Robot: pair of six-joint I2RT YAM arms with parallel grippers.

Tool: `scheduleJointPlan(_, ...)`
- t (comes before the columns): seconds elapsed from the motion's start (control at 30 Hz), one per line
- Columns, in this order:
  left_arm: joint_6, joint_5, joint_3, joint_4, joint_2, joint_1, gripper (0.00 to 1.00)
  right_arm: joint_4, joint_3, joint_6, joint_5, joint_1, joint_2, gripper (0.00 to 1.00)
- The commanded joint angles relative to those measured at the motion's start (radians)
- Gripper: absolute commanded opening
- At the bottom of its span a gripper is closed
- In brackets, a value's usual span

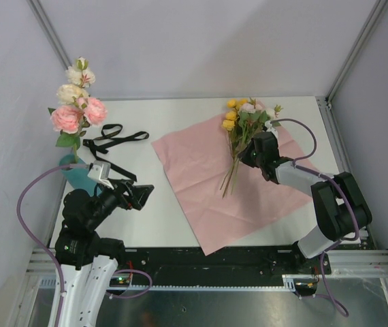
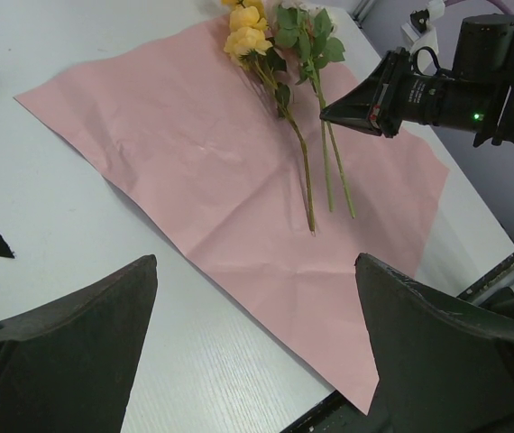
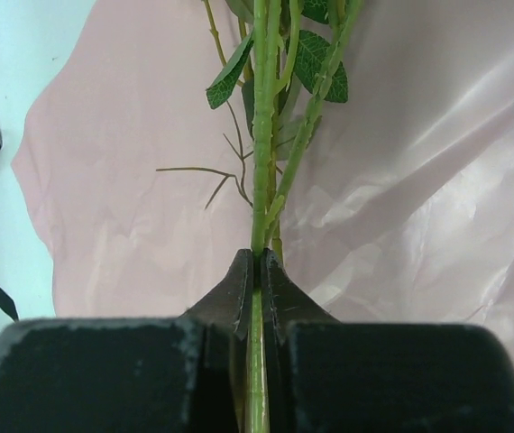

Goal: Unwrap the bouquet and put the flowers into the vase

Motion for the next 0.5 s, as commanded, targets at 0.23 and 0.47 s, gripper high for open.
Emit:
scheduleJointPlan(0.23,-0.006,-0.003,-0.008,0.038,0.006,-0.008,0.95,0.066,0.01,0.01,-0.053,-0.006,0.043,0.02)
scheduleJointPlan(0.47,-0.005,-0.006,-0.008,0.038,0.005,-0.009,0.95,0.045,0.014,0.007,-0.046,-0.008,0.038,0.08)
